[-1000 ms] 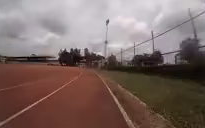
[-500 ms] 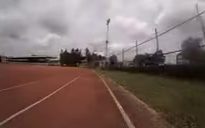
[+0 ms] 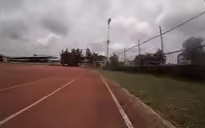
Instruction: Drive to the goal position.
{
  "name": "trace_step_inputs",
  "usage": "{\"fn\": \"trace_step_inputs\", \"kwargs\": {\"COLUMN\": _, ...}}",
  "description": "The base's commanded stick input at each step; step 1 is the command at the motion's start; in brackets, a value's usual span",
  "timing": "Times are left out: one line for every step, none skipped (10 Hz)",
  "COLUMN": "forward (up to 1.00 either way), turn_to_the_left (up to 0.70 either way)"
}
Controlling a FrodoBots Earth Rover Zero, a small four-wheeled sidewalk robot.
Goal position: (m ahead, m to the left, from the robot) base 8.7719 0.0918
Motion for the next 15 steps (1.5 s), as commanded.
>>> {"fn": "trace_step_inputs", "kwargs": {"forward": 0.7, "turn_to_the_left": 0.0}}
{"fn": "trace_step_inputs", "kwargs": {"forward": 0.7, "turn_to_the_left": 0.0}}
{"fn": "trace_step_inputs", "kwargs": {"forward": 0.7, "turn_to_the_left": 0.0}}
{"fn": "trace_step_inputs", "kwargs": {"forward": 0.7, "turn_to_the_left": 0.0}}
{"fn": "trace_step_inputs", "kwargs": {"forward": 0.7, "turn_to_the_left": 0.0}}
{"fn": "trace_step_inputs", "kwargs": {"forward": 0.7, "turn_to_the_left": 0.0}}
{"fn": "trace_step_inputs", "kwargs": {"forward": 0.7, "turn_to_the_left": 0.0}}
{"fn": "trace_step_inputs", "kwargs": {"forward": 0.7, "turn_to_the_left": 0.0}}
{"fn": "trace_step_inputs", "kwargs": {"forward": 0.7, "turn_to_the_left": 0.0}}
{"fn": "trace_step_inputs", "kwargs": {"forward": 0.7, "turn_to_the_left": 0.0}}
{"fn": "trace_step_inputs", "kwargs": {"forward": 0.7, "turn_to_the_left": 0.0}}
{"fn": "trace_step_inputs", "kwargs": {"forward": 0.7, "turn_to_the_left": 0.0}}
{"fn": "trace_step_inputs", "kwargs": {"forward": 0.7, "turn_to_the_left": 0.0}}
{"fn": "trace_step_inputs", "kwargs": {"forward": 0.7, "turn_to_the_left": 0.0}}
{"fn": "trace_step_inputs", "kwargs": {"forward": 0.7, "turn_to_the_left": 0.0}}
